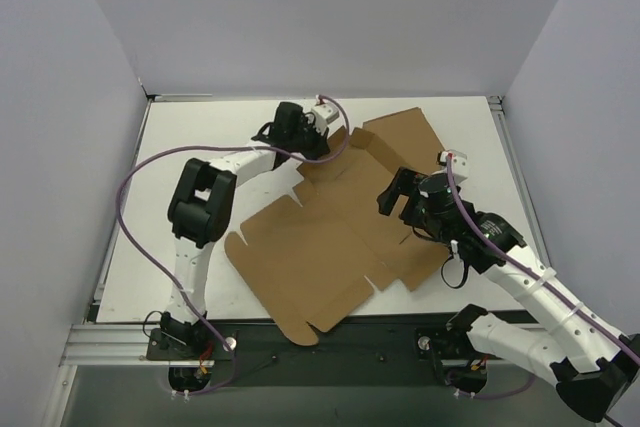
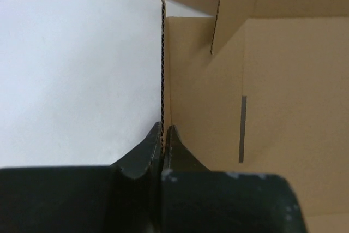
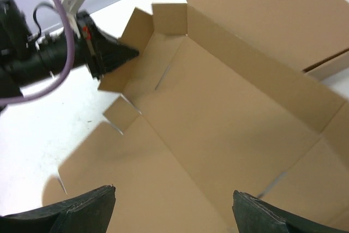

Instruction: Fold the paper box

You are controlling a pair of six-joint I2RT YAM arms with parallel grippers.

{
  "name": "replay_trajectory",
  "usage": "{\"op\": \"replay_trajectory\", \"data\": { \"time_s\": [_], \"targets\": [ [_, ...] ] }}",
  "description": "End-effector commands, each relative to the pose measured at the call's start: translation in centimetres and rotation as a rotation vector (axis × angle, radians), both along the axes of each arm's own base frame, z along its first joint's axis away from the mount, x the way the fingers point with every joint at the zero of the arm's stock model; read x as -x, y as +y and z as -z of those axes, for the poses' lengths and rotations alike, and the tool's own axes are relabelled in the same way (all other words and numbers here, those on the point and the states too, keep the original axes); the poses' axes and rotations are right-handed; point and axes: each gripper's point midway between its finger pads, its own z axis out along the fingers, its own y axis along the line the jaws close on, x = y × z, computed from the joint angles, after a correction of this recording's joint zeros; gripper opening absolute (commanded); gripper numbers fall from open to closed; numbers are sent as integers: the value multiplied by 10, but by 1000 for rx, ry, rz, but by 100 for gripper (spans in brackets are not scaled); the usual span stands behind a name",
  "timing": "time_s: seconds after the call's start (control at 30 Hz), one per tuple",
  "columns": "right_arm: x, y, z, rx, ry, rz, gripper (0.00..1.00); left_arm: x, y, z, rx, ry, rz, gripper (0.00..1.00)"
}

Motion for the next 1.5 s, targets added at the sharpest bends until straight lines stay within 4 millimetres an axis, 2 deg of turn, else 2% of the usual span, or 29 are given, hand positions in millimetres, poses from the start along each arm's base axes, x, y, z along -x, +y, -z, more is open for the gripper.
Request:
{"op": "replay_trajectory", "data": {
  "time_s": [0.0,0.03,0.07,0.1,0.13,0.17,0.23,0.27,0.3,0.37,0.43,0.5,0.53,0.57,0.63,0.77,0.87,0.9,0.93,1.07,1.27,1.47],
  "targets": [
    [-11,17,-4,-153,33,77,90,9,30,-49,63,-193,-96,0],
    [-15,22,-12,-194,26,88,90,14,37,-52,72,-214,-120,0],
    [-19,28,-10,-224,39,103,90,12,46,-91,126,-319,-183,0],
    [-23,32,-12,-263,40,115,90,17,53,-100,145,-352,-208,0],
    [-30,42,-23,-360,22,137,90,33,67,-97,142,-368,-242,0],
    [-34,49,-23,-403,35,141,90,33,74,-118,194,-436,-293,0],
    [-45,60,-34,-553,40,203,90,56,93,-121,220,-472,-342,0],
    [-51,65,-30,-588,57,222,91,62,98,-134,256,-523,-366,0],
    [-57,74,-38,-656,52,218,91,65,108,-138,263,-544,-411,0],
    [-66,85,-38,-734,84,260,91,81,121,-148,287,-587,-441,0],
    [-76,89,-32,-755,108,302,91,94,131,-162,309,-635,-473,0],
    [-81,93,-40,-798,93,343,91,104,141,-162,306,-660,-511,0],
    [-86,94,-44,-819,75,354,91,109,147,-170,317,-682,-525,0],
    [-88,94,-46,-829,66,370,91,115,150,-165,313,-682,-534,0],
    [-90,93,-49,-867,43,412,91,122,157,-175,336,-717,-564,0],
    [-94,88,-52,-913,-4,468,91,134,156,-177,340,-740,-574,0],
    [-96,86,-66,-917,-56,463,90,140,151,-179,335,-750,-571,0],
    [-96,84,-67,-915,-63,477,90,143,151,-174,327,-748,-569,0],
    [-95,81,-67,-916,-73,486,90,146,150,-179,344,-761,-570,0],
    [-98,72,-81,-941,-133,514,90,154,145,-178,354,-762,-560,0],
    [-104,62,-80,-972,-154,558,90,165,146,-178,361,-780,-560,0],
    [-114,59,-57,-973,-99,613,87,176,145,-178,379,-804,-548,0]
  ]
}}
